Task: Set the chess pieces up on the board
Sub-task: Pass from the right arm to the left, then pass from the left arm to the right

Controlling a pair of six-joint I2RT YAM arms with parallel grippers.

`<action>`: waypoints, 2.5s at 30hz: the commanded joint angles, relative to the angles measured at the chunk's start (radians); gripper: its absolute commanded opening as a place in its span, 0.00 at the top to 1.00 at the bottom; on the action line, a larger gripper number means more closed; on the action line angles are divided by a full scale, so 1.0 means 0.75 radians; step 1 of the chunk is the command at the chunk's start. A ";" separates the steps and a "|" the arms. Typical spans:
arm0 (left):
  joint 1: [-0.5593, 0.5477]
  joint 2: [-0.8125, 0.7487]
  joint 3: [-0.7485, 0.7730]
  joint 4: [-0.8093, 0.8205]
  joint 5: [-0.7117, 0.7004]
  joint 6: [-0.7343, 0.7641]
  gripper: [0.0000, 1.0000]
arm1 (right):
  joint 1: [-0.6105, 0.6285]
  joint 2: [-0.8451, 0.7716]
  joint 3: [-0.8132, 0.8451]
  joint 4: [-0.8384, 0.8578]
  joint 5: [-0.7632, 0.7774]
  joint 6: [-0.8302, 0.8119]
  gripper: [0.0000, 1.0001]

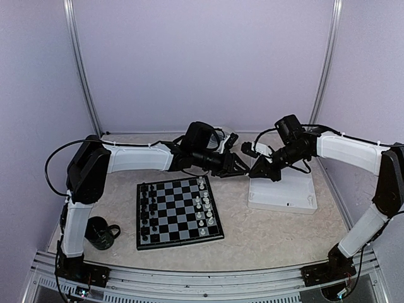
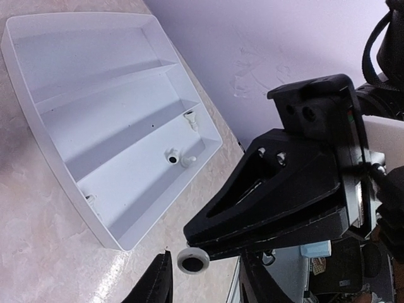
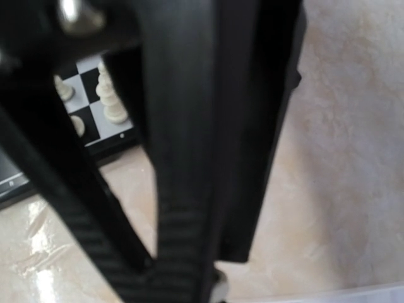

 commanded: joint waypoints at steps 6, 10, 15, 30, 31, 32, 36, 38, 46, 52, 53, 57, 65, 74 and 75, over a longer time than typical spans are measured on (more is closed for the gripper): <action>-0.007 0.038 0.035 0.027 0.042 -0.013 0.68 | 0.018 -0.006 0.052 -0.022 -0.038 0.015 0.94; -0.007 0.038 0.034 0.039 0.052 -0.013 0.75 | 0.024 -0.004 0.055 -0.021 -0.042 0.016 0.94; -0.005 0.035 0.028 0.057 0.060 -0.013 0.82 | 0.029 -0.010 0.056 -0.030 -0.051 0.003 0.94; 0.017 -0.205 -0.257 0.504 -0.264 -0.070 0.88 | -0.386 -0.019 0.034 0.368 -0.825 0.792 0.57; 0.019 -0.210 -0.260 0.540 -0.274 -0.082 0.88 | -0.386 0.012 0.029 0.376 -0.887 0.829 0.57; 0.018 -0.210 -0.259 0.579 -0.281 -0.092 0.88 | -0.387 0.042 0.024 0.388 -0.958 0.879 0.57; 0.016 -0.187 -0.210 0.608 -0.272 -0.111 0.88 | -0.383 0.114 -0.055 0.648 -1.186 1.234 0.58; 0.014 -0.169 -0.194 0.621 -0.257 -0.120 0.88 | -0.373 0.132 -0.083 0.808 -1.238 1.405 0.58; 0.001 -0.132 -0.167 0.631 -0.223 -0.132 0.88 | -0.331 0.147 -0.076 0.878 -1.228 1.462 0.59; -0.001 -0.107 -0.145 0.621 -0.178 -0.141 0.89 | -0.331 0.165 -0.086 0.938 -1.210 1.501 0.59; -0.002 -0.100 -0.139 0.621 -0.174 -0.145 0.89 | -0.331 0.175 -0.076 0.937 -1.211 1.501 0.59; -0.011 -0.075 -0.117 0.618 -0.162 -0.152 0.89 | -0.323 0.207 -0.043 0.937 -1.216 1.506 0.60; -0.013 -0.045 -0.070 0.589 -0.160 -0.150 0.89 | -0.307 0.222 -0.049 0.966 -1.244 1.517 0.72; -0.013 -0.028 -0.058 0.580 -0.145 -0.158 0.89 | -0.309 0.219 -0.047 0.983 -1.251 1.520 0.87; -0.011 -0.028 -0.060 0.579 -0.144 -0.157 0.89 | -0.310 0.220 -0.044 0.984 -1.251 1.518 0.89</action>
